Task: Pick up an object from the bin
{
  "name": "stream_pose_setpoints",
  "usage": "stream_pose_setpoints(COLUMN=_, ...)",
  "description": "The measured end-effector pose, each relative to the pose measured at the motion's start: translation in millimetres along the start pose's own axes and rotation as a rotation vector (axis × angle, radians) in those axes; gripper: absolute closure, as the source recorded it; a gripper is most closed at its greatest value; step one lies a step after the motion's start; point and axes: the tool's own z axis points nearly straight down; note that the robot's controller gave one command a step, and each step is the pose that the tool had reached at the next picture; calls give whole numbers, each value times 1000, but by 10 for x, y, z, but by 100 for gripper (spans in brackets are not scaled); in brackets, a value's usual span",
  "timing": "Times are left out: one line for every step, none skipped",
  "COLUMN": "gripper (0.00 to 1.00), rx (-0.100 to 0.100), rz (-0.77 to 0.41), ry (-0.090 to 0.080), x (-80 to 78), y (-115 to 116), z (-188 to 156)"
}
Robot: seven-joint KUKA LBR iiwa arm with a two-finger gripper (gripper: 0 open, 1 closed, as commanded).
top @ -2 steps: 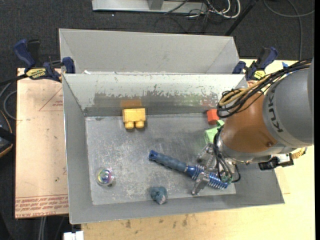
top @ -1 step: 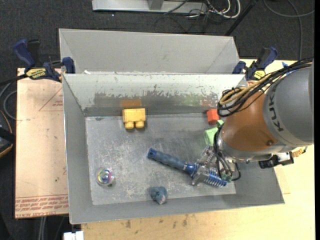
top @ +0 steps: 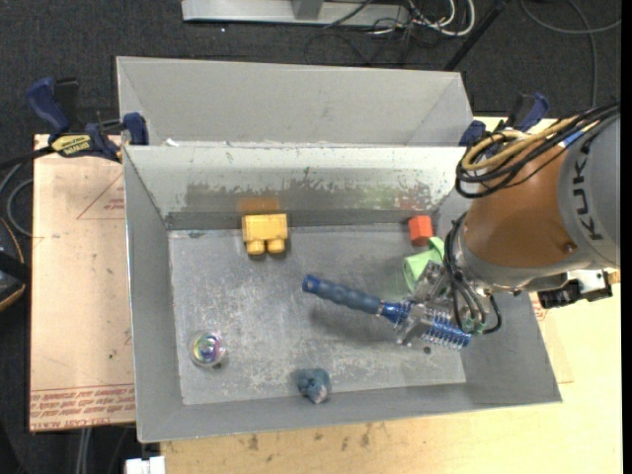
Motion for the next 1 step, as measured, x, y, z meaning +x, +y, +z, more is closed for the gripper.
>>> stream_pose_setpoints(gripper=100, rx=1, rz=-2, ry=6, x=-4, y=8, z=-129)
